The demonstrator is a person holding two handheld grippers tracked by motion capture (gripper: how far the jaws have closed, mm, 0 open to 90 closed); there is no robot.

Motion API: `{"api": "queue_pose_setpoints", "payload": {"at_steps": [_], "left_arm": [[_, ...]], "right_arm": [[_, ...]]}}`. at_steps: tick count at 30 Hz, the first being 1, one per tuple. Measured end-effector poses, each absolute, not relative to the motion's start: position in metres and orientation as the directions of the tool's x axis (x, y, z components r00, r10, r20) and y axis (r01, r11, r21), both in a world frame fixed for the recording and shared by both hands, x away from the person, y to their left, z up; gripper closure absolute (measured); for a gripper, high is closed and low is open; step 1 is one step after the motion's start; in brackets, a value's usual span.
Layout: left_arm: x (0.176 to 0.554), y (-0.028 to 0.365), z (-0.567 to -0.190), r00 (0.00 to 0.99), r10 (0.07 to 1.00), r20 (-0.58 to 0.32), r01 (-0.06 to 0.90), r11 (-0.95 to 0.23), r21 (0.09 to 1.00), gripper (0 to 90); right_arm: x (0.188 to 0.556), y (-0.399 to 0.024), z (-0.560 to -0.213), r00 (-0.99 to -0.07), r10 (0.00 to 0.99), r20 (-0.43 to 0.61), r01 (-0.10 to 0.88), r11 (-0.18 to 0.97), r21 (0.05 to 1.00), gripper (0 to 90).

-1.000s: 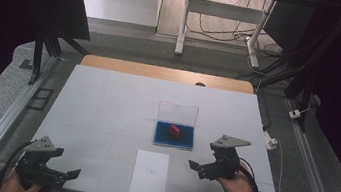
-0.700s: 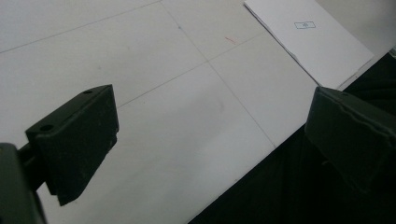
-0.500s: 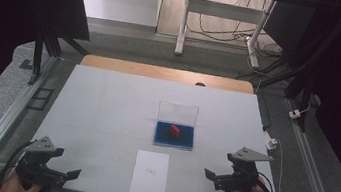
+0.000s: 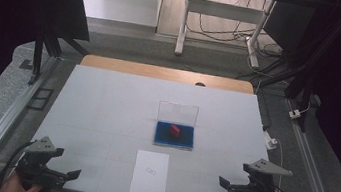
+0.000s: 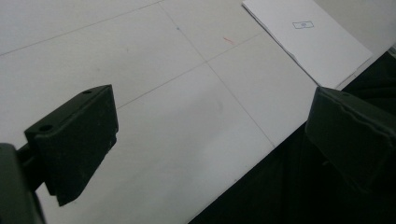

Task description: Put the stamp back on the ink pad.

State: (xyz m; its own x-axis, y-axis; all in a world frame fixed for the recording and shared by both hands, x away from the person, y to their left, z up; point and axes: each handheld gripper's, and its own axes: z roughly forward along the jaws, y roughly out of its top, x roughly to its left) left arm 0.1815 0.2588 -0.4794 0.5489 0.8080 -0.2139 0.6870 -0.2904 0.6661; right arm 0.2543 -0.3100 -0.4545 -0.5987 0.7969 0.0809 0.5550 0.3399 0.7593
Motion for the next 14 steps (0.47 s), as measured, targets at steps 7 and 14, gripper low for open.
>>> {"api": "queue_pose_setpoints", "payload": {"at_steps": [7, 14], "left_arm": [[0.1807, 0.2583, -0.4797, 0.553, 0.808, -0.204, 0.682, -0.298, 0.668, 2.9], [0.1816, 0.2566, -0.4792, 0.555, 0.808, -0.198, 0.681, -0.305, 0.666, 2.6]], "right_arm": [[0.2475, -0.3146, -0.4581, -0.575, 0.816, 0.066, 0.590, 0.357, 0.724, 0.0], [0.2470, -0.3131, -0.4593, -0.565, 0.824, 0.041, 0.594, 0.371, 0.714, 0.0]]}}
